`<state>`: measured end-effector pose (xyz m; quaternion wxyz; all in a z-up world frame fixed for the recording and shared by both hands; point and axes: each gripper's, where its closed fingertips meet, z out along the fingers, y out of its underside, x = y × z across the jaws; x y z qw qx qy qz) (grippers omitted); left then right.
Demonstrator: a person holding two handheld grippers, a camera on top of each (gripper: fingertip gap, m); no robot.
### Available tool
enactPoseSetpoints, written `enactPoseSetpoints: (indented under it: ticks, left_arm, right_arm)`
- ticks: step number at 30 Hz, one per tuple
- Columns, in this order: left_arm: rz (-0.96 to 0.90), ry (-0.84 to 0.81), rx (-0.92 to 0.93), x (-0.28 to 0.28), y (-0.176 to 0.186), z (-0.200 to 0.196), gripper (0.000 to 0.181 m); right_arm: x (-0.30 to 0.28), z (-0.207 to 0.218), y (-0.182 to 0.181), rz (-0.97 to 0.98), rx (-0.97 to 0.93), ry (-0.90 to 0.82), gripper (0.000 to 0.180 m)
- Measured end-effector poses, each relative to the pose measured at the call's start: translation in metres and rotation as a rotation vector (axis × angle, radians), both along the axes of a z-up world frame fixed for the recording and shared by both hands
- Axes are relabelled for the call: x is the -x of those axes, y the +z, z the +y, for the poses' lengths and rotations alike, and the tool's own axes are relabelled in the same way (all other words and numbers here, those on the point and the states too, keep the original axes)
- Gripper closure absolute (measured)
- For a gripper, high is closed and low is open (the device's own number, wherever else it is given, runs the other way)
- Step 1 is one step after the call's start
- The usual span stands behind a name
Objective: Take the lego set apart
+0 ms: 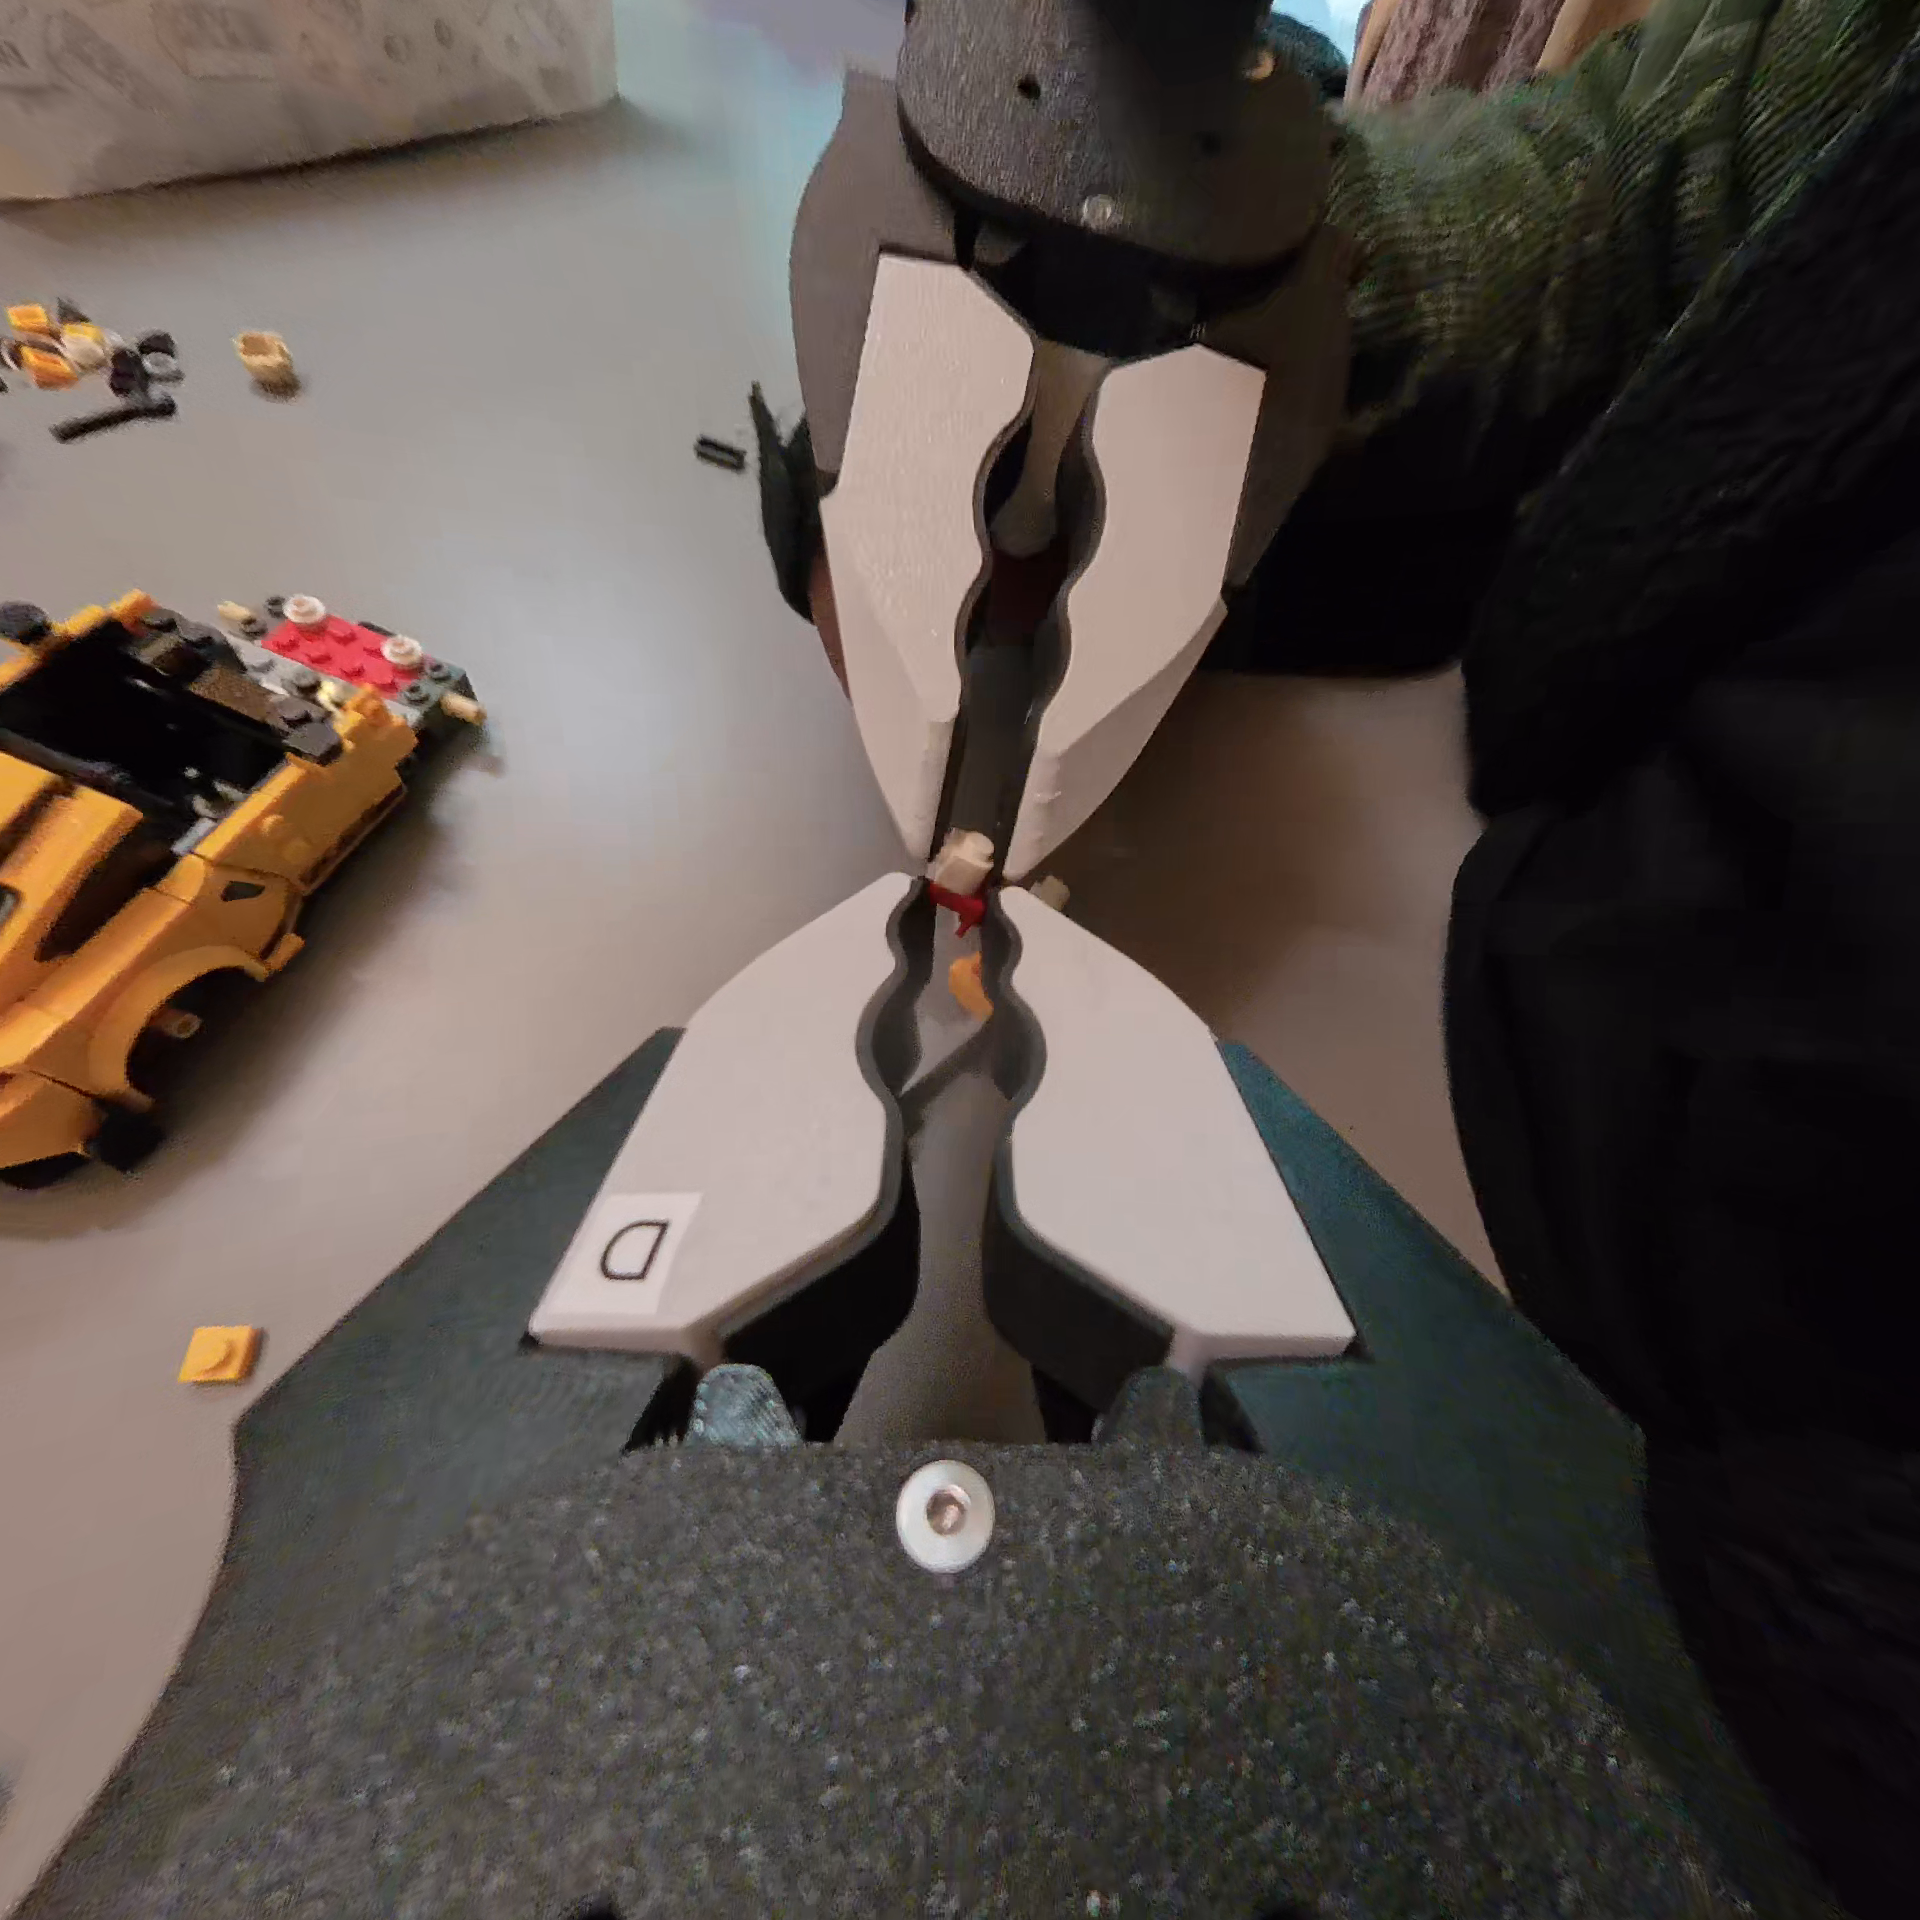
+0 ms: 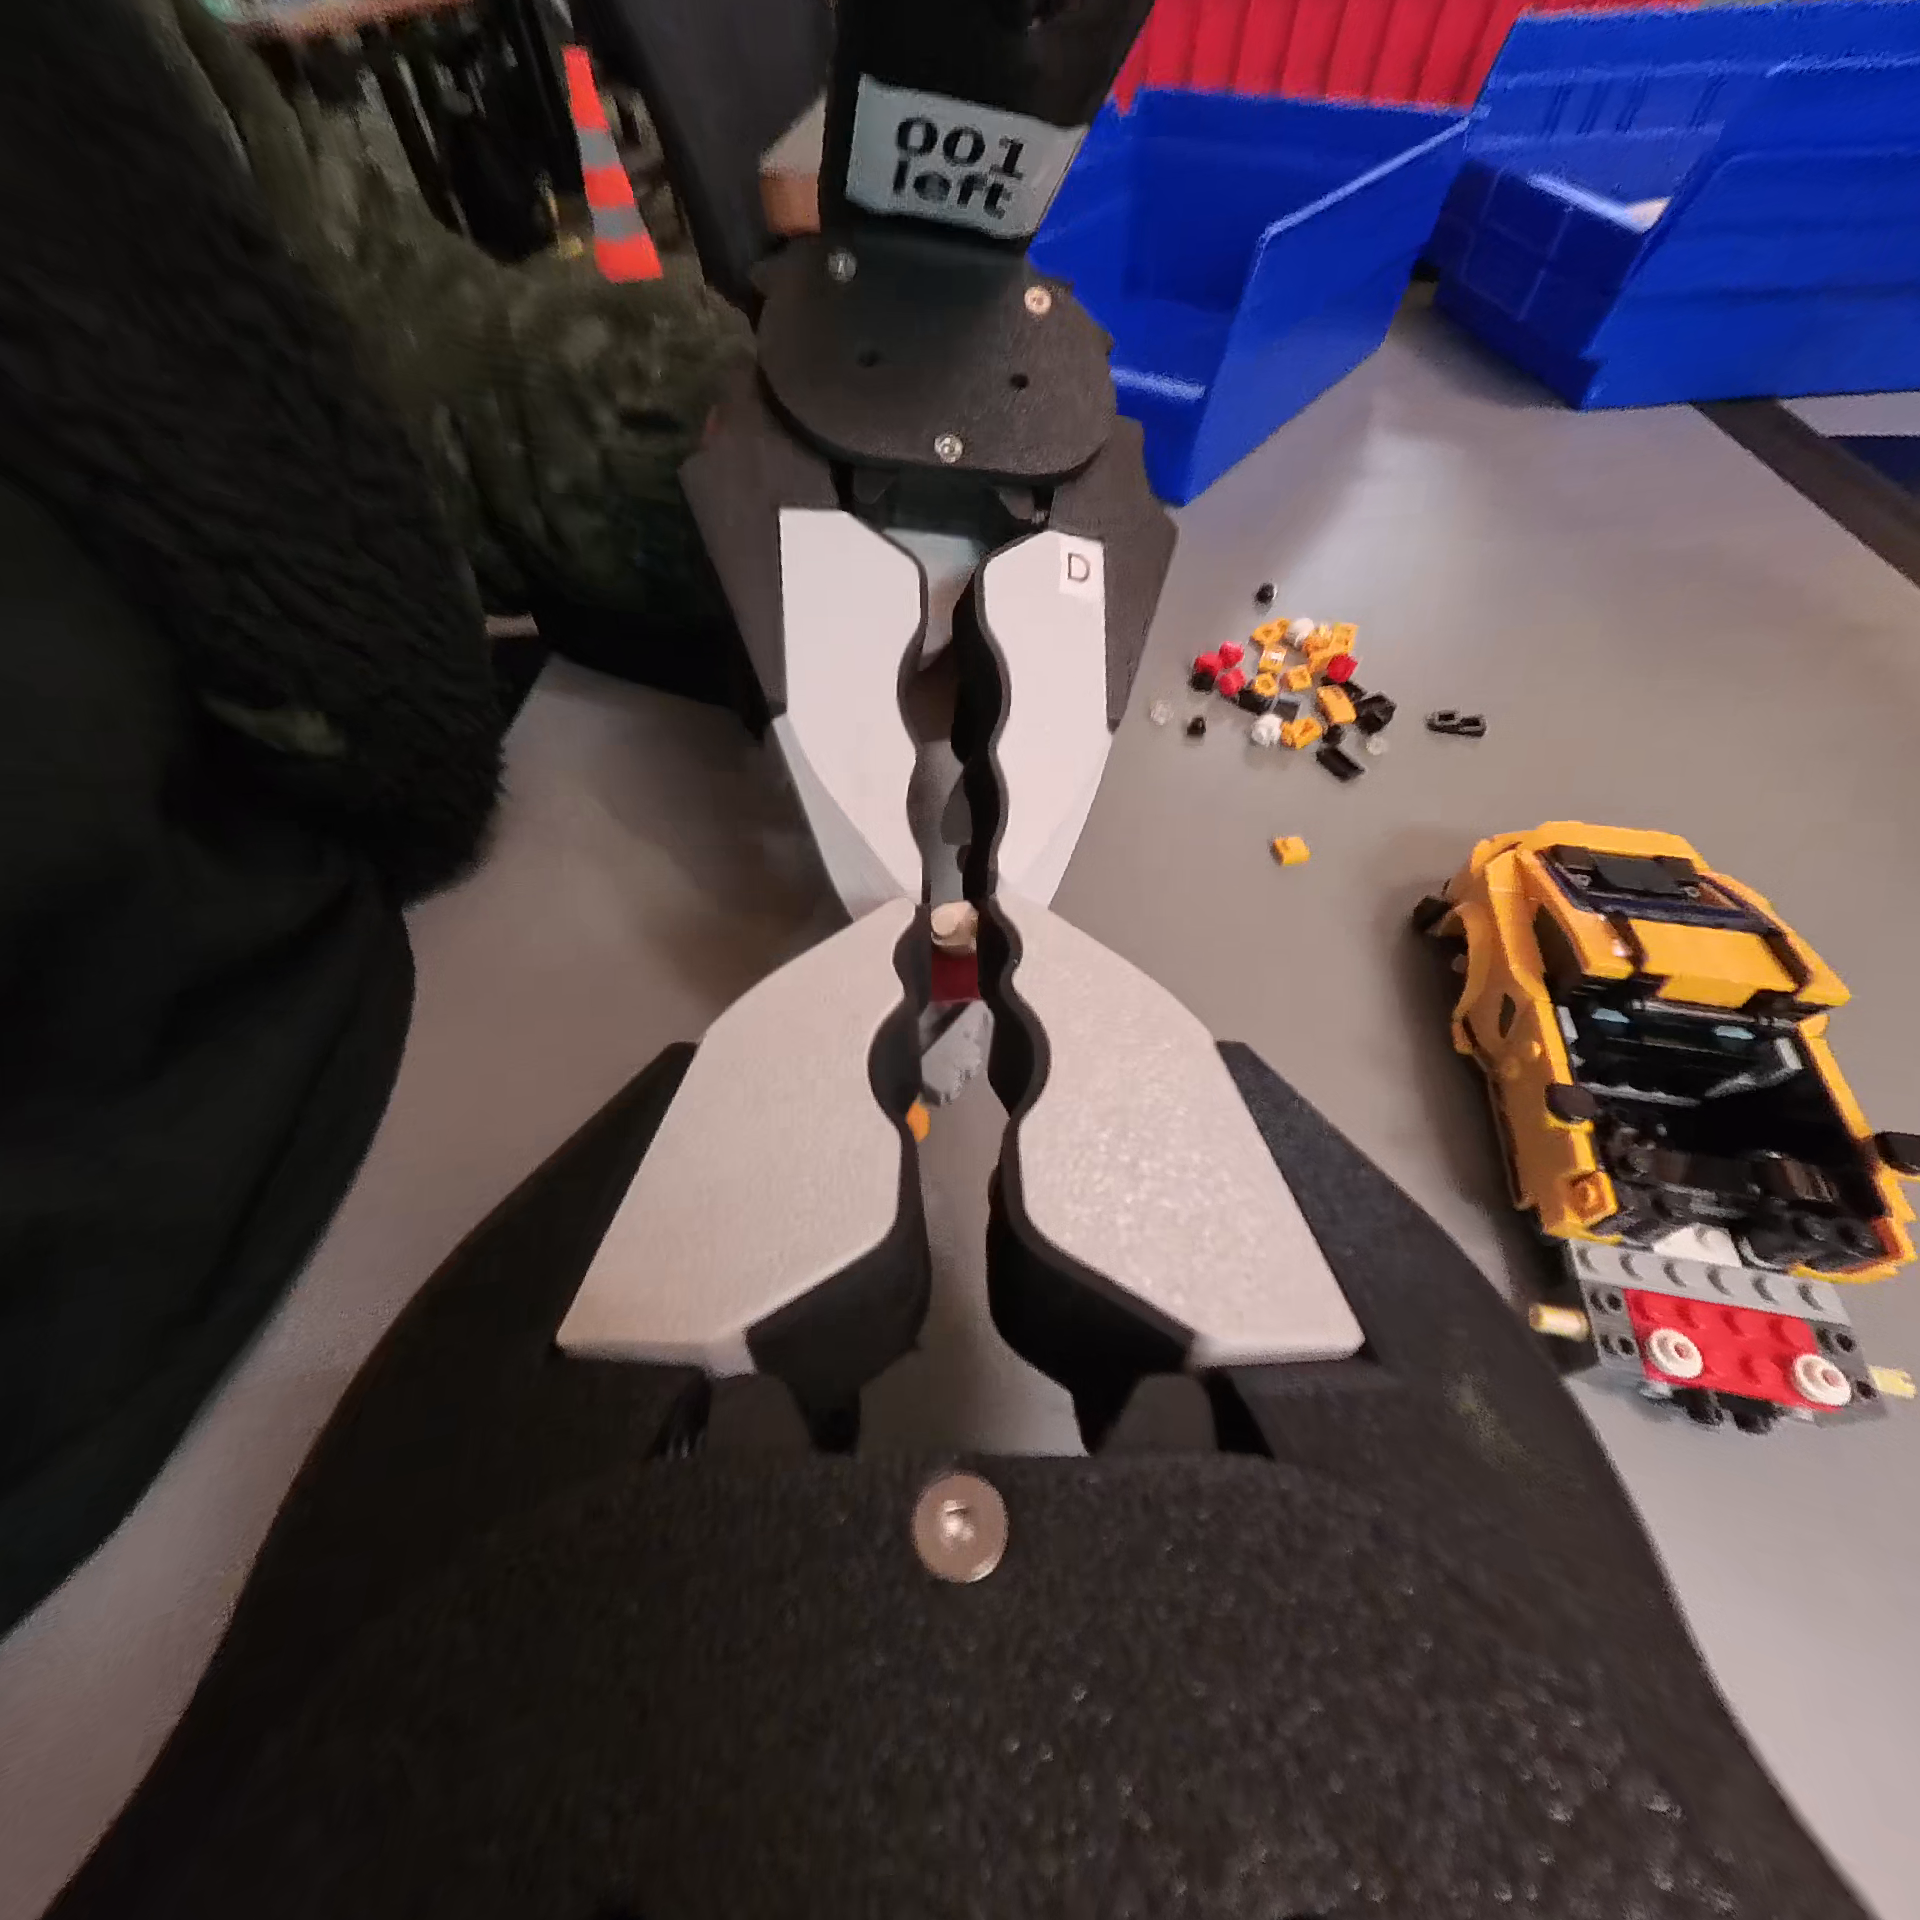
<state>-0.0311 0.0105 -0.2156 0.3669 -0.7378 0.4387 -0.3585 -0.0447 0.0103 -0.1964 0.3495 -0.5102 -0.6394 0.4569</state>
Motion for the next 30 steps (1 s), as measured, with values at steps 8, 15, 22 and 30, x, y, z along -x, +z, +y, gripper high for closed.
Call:
enactPoseSetpoints:
  ticks: [8,15,22,30]
  left_arm:
    - [0.078,0.045,-0.024,0.01,-0.002,0.006,0.174]
    - [0.076,0.124,0.006,0.017,-0.01,0.02,0.171]
    - [-0.001,0.139,0.022,0.015,-0.006,0.024,0.152]
    - [-0.373,0.051,0.274,0.006,0.031,0.011,0.163]
  right_arm:
    - [-0.001,-0.003,0.039,0.221,0.132,0.017,0.172]
    - [-0.009,0.025,0.026,0.128,0.071,-0.098,0.171]
    - [-0.007,0.022,0.012,0.068,0.033,-0.079,0.171]
    - [-0.003,0.013,0.012,0.093,-0.137,-0.069,0.17]
